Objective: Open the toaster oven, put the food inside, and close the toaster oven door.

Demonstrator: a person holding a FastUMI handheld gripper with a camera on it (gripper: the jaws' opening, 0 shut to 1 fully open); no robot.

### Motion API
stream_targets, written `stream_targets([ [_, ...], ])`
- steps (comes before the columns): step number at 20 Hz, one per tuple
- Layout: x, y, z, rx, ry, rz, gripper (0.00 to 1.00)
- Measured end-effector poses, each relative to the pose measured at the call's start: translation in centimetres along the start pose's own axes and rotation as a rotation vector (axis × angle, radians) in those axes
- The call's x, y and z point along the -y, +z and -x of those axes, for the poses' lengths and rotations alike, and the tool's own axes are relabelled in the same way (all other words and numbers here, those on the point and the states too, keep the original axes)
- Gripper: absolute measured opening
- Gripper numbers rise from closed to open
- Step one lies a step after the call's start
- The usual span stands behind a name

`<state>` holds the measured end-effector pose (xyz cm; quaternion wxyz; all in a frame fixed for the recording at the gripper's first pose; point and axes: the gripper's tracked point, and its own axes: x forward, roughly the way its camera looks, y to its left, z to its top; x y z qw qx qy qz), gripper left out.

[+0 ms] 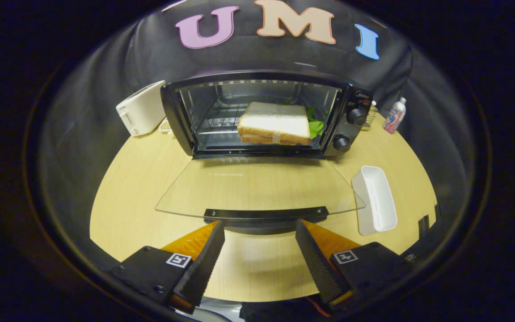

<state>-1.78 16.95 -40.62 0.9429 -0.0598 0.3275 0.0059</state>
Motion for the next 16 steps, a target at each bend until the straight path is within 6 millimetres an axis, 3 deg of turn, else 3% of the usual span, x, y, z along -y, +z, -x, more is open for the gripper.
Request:
stream_targets([
  [10, -0.3, 6.9, 2.1, 0.186, -0.012, -0.049, 0.98],
  [16, -0.2, 9.1, 2.3, 0.234, -0.030, -0.039, 1.00],
])
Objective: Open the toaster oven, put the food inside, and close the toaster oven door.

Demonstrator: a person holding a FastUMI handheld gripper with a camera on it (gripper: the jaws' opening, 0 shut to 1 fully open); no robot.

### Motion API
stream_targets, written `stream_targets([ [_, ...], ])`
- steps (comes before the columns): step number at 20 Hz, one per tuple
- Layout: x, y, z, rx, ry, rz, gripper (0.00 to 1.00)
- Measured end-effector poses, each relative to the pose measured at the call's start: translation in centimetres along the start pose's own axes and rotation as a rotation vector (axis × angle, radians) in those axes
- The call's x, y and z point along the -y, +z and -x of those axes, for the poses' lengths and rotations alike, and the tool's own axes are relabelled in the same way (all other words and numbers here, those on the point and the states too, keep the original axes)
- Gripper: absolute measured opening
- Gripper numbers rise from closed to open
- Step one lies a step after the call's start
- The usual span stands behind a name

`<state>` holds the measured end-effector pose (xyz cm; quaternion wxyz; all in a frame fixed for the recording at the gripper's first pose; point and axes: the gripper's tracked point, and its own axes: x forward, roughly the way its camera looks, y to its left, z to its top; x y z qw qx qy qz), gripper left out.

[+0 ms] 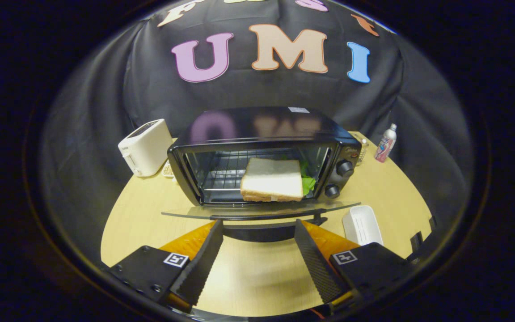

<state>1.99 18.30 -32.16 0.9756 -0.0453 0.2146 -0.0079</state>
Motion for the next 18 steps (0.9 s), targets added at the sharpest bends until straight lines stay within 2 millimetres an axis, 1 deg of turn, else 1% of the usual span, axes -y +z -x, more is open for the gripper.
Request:
stream_targets([
  [5, -0.2, 2.8, -0.6, 0.077, -0.016, -0.007, 1.00],
  [9, -0.3, 5.2, -1.8, 0.132, -0.015, -0.013, 1.00],
  [10, -0.6, 4.3, -2.5, 0.095, -0.002, -0.026, 1.00],
  [12, -1.4, 1.8, -4.4, 0.007, 0.040, -0.038, 1.00],
  [13, -1.5, 1.0, -5.1, -0.006, 0.036, -0.037, 1.00],
  [15, -1.2, 0.4, -5.6, -0.014, 0.019, -0.019, 1.00],
  [18, -0.6, 0.9, -5.7, -0.002, 0.004, -0.027, 1.00],
])
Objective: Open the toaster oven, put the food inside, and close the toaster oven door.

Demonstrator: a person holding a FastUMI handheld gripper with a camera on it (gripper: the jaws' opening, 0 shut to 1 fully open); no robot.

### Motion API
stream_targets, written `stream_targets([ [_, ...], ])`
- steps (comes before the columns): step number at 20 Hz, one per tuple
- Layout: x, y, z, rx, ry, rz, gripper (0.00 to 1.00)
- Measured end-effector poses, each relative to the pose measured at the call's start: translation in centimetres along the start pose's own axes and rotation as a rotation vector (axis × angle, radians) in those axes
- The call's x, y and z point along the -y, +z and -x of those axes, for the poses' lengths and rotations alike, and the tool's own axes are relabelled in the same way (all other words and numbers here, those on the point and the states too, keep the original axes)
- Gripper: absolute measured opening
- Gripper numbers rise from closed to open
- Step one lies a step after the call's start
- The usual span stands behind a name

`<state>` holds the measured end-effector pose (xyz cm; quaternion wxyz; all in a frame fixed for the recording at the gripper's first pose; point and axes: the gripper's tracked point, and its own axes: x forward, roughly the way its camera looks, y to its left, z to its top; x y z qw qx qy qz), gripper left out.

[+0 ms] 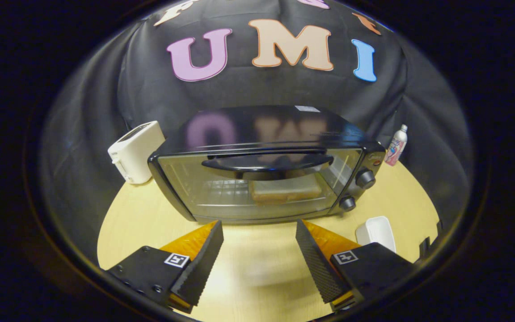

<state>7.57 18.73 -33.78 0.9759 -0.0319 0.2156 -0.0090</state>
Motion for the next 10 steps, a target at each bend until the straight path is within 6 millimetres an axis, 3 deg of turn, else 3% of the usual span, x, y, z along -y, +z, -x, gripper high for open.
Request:
stream_targets([
  [5, 1.5, 3.5, 1.7, 0.072, -0.009, -0.048, 1.00],
  [10, 3.3, 11.8, 5.2, 0.235, -0.017, -0.039, 1.00],
])
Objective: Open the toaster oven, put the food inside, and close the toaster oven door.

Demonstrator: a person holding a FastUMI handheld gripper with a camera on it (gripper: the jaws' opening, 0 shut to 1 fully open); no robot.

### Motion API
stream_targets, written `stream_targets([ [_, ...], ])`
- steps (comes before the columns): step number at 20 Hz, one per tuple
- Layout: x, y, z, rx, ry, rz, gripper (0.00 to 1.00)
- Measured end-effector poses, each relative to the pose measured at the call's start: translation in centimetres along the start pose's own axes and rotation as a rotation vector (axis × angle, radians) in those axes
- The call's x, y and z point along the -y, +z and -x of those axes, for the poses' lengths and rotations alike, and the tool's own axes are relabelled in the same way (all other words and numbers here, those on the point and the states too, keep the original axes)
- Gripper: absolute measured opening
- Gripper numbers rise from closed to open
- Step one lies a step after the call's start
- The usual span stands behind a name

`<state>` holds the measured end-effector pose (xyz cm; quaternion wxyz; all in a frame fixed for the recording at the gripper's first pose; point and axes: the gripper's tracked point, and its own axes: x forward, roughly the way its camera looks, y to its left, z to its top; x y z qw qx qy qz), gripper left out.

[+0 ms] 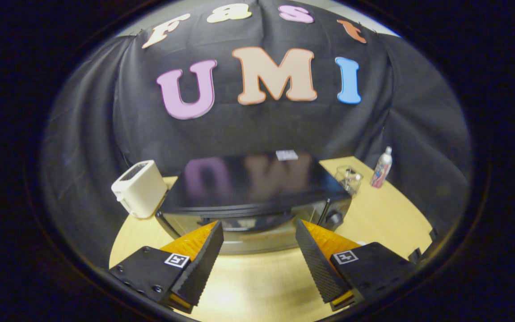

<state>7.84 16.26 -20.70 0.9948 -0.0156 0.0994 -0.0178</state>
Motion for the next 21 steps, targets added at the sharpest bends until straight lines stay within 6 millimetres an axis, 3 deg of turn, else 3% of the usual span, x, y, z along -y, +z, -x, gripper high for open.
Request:
stream_targets([
  [5, 1.2, 7.3, 2.1, 0.131, 0.025, 0.039, 1.00],
  [9, 2.2, 10.2, 3.7, 0.198, 0.051, 0.040, 1.00],
  [21, 6.4, 11.4, 6.3, 0.257, 0.110, 0.027, 1.00],
])
